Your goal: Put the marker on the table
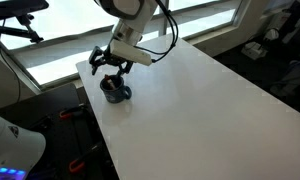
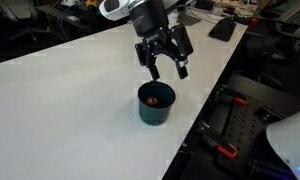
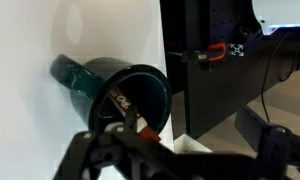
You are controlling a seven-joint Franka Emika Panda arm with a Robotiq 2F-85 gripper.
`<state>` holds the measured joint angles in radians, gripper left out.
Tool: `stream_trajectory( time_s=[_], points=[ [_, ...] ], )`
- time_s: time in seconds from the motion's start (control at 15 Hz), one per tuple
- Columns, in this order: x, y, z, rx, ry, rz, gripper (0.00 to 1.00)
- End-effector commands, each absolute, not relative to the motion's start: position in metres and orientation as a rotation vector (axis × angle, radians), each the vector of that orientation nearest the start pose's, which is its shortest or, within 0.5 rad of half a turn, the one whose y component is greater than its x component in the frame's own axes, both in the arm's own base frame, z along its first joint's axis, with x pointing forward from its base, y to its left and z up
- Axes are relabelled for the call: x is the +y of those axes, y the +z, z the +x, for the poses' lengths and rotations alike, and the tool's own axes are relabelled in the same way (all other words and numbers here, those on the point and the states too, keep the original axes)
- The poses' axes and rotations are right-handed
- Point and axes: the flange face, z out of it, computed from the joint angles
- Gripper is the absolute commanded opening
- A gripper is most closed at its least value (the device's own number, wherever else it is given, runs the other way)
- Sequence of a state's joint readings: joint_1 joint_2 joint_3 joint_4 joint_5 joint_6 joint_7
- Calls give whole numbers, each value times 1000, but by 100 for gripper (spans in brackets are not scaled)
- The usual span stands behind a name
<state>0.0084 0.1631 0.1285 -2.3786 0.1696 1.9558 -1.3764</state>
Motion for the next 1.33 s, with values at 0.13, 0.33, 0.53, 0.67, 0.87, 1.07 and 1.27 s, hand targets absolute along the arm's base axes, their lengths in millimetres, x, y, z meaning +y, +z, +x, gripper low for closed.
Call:
stream_trajectory(
  time_s=[0.13,0.33,0.53,0.67,0.87,1.07,1.27],
  points=[
    [71,217,411,-1699,599,-1875,100],
    [69,210,411,-1729,591,-1831,100],
    [70,206,412,-1725,593,-1840,100],
    [70,204,412,-1727,594,-1833,100],
    [77,204,412,-1736,559,-1860,100],
    [89,209,414,-1740,508,-1870,100],
    [100,209,414,-1754,475,-1861,100]
  ],
)
